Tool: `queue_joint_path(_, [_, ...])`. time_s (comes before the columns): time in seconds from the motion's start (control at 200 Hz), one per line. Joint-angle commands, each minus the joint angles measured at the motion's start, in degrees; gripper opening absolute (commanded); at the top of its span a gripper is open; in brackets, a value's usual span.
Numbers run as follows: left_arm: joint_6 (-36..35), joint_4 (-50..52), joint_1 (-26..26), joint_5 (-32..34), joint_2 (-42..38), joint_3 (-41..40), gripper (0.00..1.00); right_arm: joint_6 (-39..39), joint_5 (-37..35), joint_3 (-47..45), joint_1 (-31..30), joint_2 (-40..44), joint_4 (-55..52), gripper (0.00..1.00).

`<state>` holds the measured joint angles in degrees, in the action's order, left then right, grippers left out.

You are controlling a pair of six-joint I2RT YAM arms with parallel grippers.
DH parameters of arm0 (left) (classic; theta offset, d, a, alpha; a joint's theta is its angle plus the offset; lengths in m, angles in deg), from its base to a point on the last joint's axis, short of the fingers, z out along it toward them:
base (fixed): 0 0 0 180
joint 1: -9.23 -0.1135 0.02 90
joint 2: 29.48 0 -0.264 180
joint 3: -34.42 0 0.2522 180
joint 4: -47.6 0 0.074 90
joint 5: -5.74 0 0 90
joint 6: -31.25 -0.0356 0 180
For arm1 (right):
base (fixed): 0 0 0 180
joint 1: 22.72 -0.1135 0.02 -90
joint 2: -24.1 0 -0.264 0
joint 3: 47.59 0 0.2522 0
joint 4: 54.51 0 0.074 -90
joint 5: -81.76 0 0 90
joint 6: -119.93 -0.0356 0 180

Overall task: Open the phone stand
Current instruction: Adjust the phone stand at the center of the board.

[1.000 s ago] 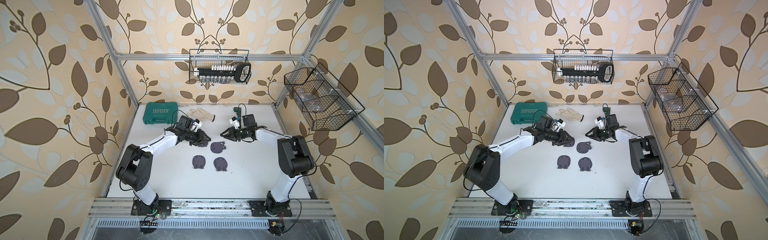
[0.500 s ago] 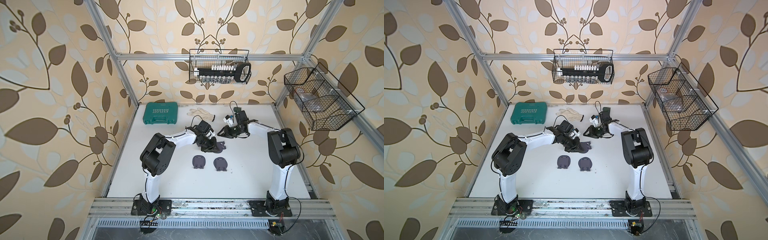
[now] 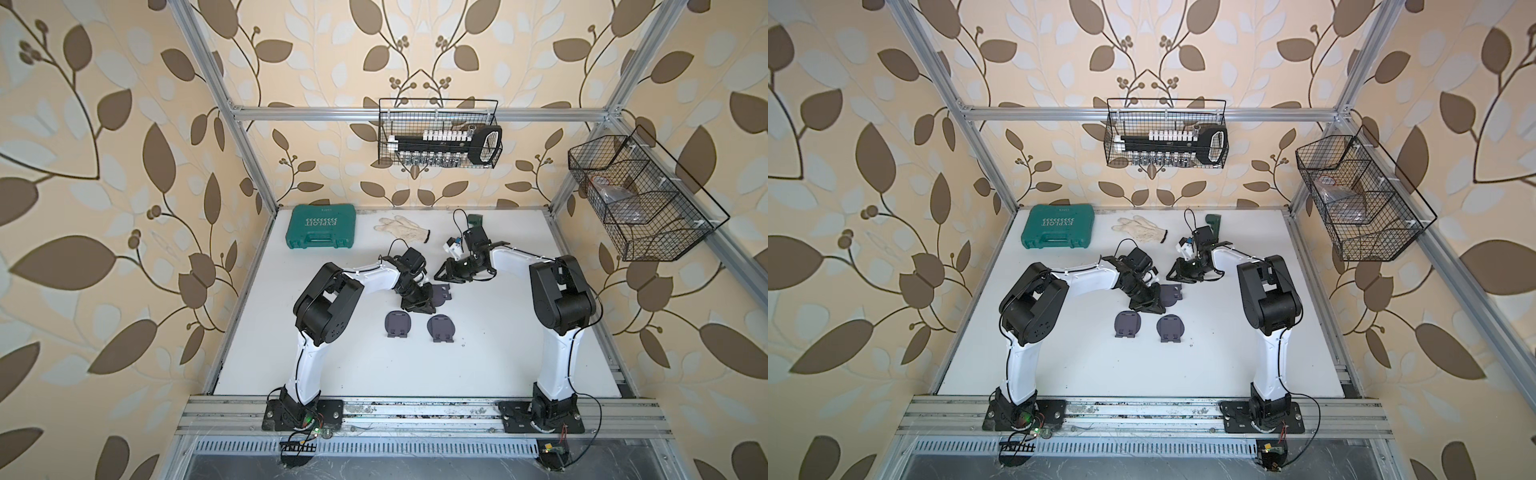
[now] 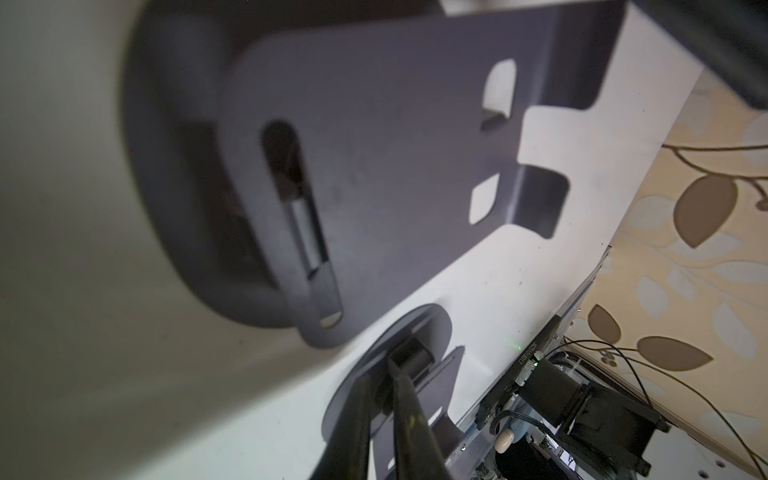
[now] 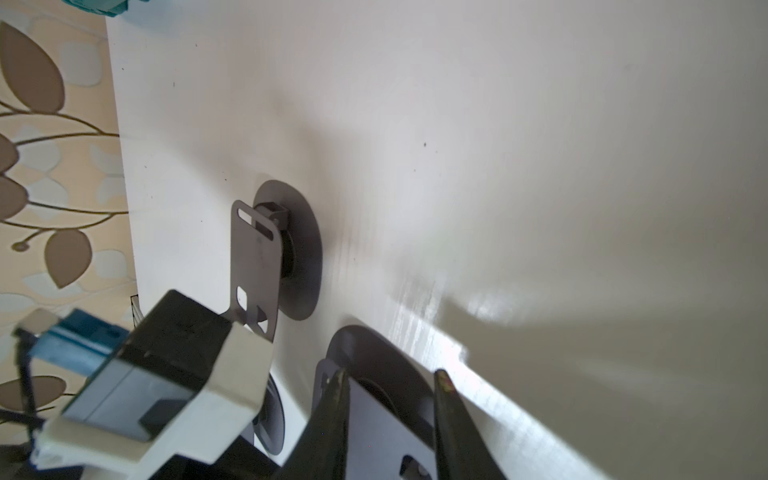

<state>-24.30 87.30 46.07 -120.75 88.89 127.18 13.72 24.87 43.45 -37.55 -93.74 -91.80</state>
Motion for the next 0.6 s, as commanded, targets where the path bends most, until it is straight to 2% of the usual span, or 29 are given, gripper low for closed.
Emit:
queue_joint_path(0.0, [-2.2, 1.9, 0.6, 3.0, 0.1, 2.2, 0.15, 0.2, -0.9, -2.2, 0.0, -1.0, -1.1, 0.29])
queue_joint_path(0.31, [-3.1, 3.0, 0.2, 6.7, 5.1, 7.7, 0.15, -0.8, -1.1, -8.7, 0.0, 2.0, -0.3, 0.26])
queue_joint_path(0.595, [-5.0, 4.1, -2.5, 7.8, 7.3, 11.4, 0.17, -2.4, -0.8, -15.9, 0.0, 6.4, 0.0, 0.25])
